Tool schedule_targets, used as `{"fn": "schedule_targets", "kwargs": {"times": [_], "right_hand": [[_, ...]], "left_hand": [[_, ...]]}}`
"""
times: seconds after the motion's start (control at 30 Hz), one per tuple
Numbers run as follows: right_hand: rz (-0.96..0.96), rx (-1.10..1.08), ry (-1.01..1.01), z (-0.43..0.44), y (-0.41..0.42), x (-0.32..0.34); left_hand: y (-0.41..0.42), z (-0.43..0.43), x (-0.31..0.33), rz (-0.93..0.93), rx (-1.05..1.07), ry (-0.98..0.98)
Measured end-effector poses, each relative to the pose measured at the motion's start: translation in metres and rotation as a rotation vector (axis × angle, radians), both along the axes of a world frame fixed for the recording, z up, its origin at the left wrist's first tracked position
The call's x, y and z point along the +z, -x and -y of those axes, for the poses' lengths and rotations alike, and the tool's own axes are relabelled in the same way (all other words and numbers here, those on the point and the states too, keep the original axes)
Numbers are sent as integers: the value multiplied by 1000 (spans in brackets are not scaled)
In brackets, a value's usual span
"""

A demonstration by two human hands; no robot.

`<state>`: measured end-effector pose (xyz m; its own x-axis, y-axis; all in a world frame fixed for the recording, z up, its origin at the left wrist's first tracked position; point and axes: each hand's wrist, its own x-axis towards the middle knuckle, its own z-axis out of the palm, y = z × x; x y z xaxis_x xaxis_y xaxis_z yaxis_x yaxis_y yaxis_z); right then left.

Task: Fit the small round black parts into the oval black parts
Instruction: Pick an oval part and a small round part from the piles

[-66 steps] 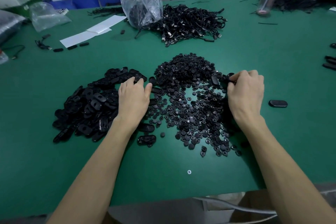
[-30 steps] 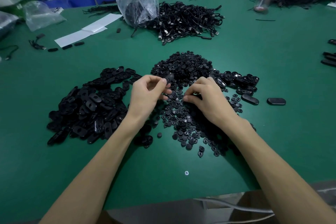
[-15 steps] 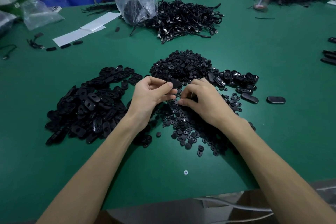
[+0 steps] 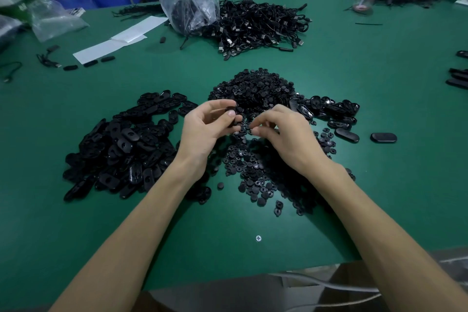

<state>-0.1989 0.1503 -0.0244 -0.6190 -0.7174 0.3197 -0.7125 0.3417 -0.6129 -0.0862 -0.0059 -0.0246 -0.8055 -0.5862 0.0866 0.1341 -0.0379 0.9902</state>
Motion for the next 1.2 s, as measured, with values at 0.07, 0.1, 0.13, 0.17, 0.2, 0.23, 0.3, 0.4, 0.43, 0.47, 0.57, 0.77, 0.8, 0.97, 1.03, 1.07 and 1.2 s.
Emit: {"fn": "schedule_targets", "kwargs": {"times": [0.07, 0.1, 0.13, 0.17, 0.2, 0.23, 0.3, 0.4, 0.43, 0.47, 0.57, 0.77, 0.8, 0.97, 1.03, 1.07, 1.2], "right_hand": [[71, -16, 103, -1, -2, 2], [102, -14, 141, -1, -3, 3], [142, -5, 177, -1, -3, 3], [199, 8, 215, -1, -2, 3], [266, 22, 257, -1, -2, 4], [329, 38, 301, -2, -2, 4], [447, 72, 380, -2, -1, 4], [589, 97, 448, -3, 0, 4], [611, 101, 460, -4, 0, 4], [627, 104, 471, -4, 0, 4], [675, 116, 492, -4, -1, 3], [725, 151, 474, -4, -4, 4], [720, 150, 464, -4, -4, 4], [695, 137, 461, -3, -1, 4], [653, 133, 473, -3, -2, 4], [642, 126, 487, -3, -2, 4], [646, 105, 534, -4, 0, 5]], "left_hand": [[0, 2, 1, -17, 36, -14], [0, 3, 2, -15, 53, -11], [0, 3, 1, -10, 66, -3], [0, 3, 1, -4, 71, 5], [0, 3, 0, 1, 72, 14], [1, 3, 0, 4, 72, 20], [1, 2, 0, 1, 72, 16], [1, 2, -1, -4, 81, 6], [1, 2, -1, -5, 83, 2], [1, 1, -1, -7, 84, -1], [0, 1, -2, -11, 70, 19], [0, -2, -2, 15, -23, 141], [1, -3, -2, 20, -21, 149], [0, -2, -2, 30, 8, 158], [0, -2, -1, 34, 16, 133], [-1, -2, -1, 35, 16, 115], [-2, -3, 0, 27, 13, 51]]}}
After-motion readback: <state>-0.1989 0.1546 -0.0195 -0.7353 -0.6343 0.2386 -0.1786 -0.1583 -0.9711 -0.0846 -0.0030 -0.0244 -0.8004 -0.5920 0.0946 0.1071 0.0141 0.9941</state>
